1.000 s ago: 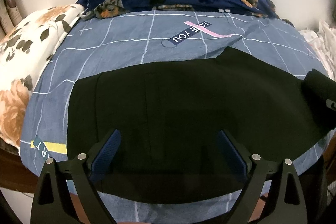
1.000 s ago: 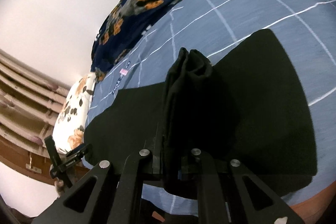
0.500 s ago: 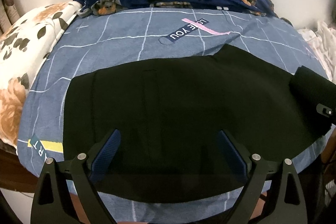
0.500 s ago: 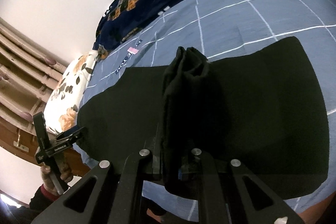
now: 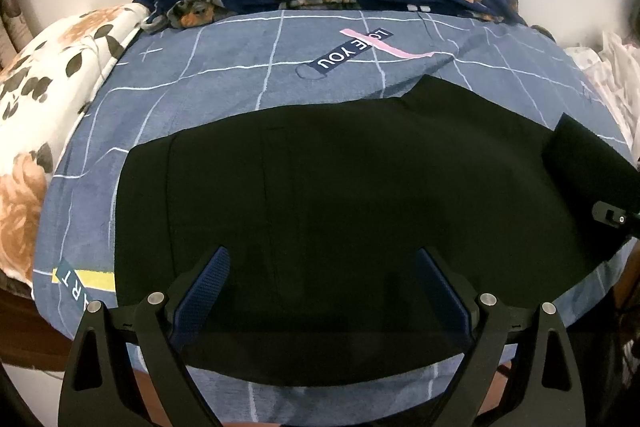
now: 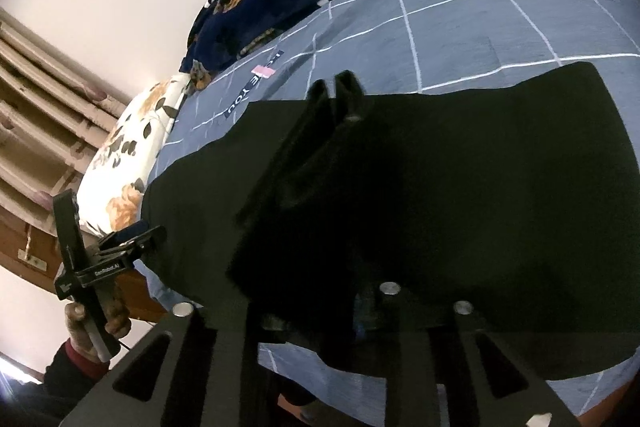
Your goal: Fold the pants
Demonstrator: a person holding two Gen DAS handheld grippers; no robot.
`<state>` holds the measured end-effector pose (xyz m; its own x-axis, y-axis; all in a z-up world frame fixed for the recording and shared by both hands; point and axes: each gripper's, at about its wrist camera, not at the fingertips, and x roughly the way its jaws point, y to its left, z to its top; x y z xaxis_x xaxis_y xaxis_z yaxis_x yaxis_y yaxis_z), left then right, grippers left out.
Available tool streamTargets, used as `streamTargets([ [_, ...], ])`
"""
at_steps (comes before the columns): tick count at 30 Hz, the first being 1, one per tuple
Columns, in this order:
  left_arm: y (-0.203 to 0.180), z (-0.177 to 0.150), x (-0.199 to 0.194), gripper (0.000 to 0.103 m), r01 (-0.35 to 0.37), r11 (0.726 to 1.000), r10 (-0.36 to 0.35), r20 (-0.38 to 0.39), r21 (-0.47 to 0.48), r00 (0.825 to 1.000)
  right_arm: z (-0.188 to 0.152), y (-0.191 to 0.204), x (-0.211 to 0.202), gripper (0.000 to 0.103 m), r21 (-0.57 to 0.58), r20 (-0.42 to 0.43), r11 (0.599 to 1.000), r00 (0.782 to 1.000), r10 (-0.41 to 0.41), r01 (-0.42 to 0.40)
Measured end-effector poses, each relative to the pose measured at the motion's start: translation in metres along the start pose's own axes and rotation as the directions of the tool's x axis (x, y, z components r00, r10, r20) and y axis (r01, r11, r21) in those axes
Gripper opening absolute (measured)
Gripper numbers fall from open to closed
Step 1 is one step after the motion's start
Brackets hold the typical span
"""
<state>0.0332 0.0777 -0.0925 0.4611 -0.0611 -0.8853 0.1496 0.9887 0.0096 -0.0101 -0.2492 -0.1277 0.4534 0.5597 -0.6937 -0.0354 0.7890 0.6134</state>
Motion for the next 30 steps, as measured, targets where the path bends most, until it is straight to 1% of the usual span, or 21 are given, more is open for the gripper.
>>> streamTargets([
  [2,0.0,0.0,0.001,0.093,0.001,1.0,-0.001,-0.003,0.002,1.0,0.0,0.002,0.002,0.034,0.001,-0.001,1.0,1.0,0.012,-0.012],
  [4,0.0,0.0,0.001,0.093,-0.001,1.0,0.001,-0.004,0.003,1.0,0.0,0.002,0.003,0.047,0.012,-0.006,0.999,0.999,0.032,-0.032],
  [5,0.0,0.0,0.001,0.093,-0.001,1.0,0.001,-0.004,0.003,1.0,0.0,0.002,0.004,0.051,0.02,-0.008,0.999,0.999,0.049,-0.048],
  [7,0.0,0.0,0.001,0.093,0.0,1.0,0.0,-0.004,0.002,1.0,-0.001,0.002,0.005,0.063,0.039,-0.014,0.995,0.996,0.091,-0.09],
  [10,0.0,0.0,0.002,0.093,-0.002,1.0,0.002,-0.008,0.0,1.0,-0.002,-0.003,0.006,0.074,0.083,-0.019,0.981,0.984,0.179,-0.177],
  [11,0.0,0.0,0.002,0.093,-0.002,1.0,0.002,-0.009,-0.001,1.0,-0.002,-0.005,0.006,0.076,0.105,-0.017,0.973,0.978,0.208,-0.205],
  [12,0.001,0.0,0.002,0.093,-0.002,1.0,0.002,-0.009,-0.002,1.0,-0.002,-0.01,0.005,0.078,0.137,-0.014,0.958,0.967,0.254,-0.25],
  [14,0.002,0.001,0.002,0.093,0.0,1.0,0.0,-0.009,-0.007,1.0,-0.002,-0.019,0.005,0.083,0.204,-0.004,0.913,0.932,0.362,-0.354],
  [15,0.002,0.001,0.002,0.093,0.001,1.0,-0.001,-0.009,-0.009,1.0,-0.002,-0.02,0.003,0.086,0.221,0.006,0.897,0.92,0.392,-0.383],
  [16,0.003,0.001,0.002,0.093,0.001,1.0,-0.001,-0.01,-0.01,1.0,-0.002,-0.023,0.0,0.088,0.239,0.021,0.877,0.906,0.424,-0.416],
  [18,0.003,0.0,0.002,0.093,0.002,1.0,-0.002,-0.011,-0.01,1.0,0.0,-0.028,-0.004,0.088,0.266,0.037,0.851,0.887,0.46,-0.452],
  [19,0.004,0.0,0.002,0.093,0.002,1.0,-0.002,-0.01,-0.01,1.0,0.001,-0.032,-0.009,0.088,0.273,0.043,0.847,0.886,0.462,-0.456],
  [20,0.003,0.0,0.001,0.093,0.006,1.0,-0.006,-0.006,-0.009,1.0,0.005,-0.039,-0.019,0.088,0.271,0.066,0.85,0.89,0.451,-0.451],
  [21,0.003,0.0,0.001,0.093,0.009,1.0,-0.009,-0.003,-0.01,1.0,0.008,-0.046,-0.03,0.088,0.262,0.094,0.862,0.9,0.425,-0.435],
  [23,0.002,0.0,-0.004,0.093,0.038,0.999,-0.038,0.018,-0.01,0.999,0.015,-0.071,-0.06,0.086,0.247,0.164,0.894,0.925,0.342,-0.375],
  [24,0.001,0.0,-0.006,0.093,0.046,0.999,-0.046,0.025,-0.009,0.999,0.017,-0.082,-0.071,0.077,0.246,0.189,0.9,0.929,0.319,-0.359],
  [25,0.0,0.001,-0.008,0.093,0.055,0.998,-0.055,0.033,-0.008,0.998,0.02,-0.095,-0.08,0.06,0.252,0.208,0.909,0.936,0.284,-0.332],
  [26,-0.002,0.0,-0.01,0.093,0.063,0.998,-0.063,0.041,-0.004,0.997,0.022,-0.109,-0.091,0.051,0.265,0.213,0.923,0.951,0.225,-0.278],
  [27,-0.004,0.0,-0.011,0.093,0.067,0.998,-0.067,0.044,0.0,0.997,0.025,-0.117,-0.095,0.041,0.269,0.211,0.93,0.957,0.197,-0.251],
  [28,-0.005,0.0,-0.012,0.093,0.07,0.998,-0.07,0.046,0.004,0.996,0.028,-0.125,-0.099,0.038,0.27,0.212,0.935,0.962,0.174,-0.229],
  [30,-0.011,0.0,-0.012,0.093,0.071,0.997,-0.072,0.046,0.024,0.996,0.035,-0.131,-0.099,0.036,0.259,0.209,0.946,0.967,0.143,-0.196],
])
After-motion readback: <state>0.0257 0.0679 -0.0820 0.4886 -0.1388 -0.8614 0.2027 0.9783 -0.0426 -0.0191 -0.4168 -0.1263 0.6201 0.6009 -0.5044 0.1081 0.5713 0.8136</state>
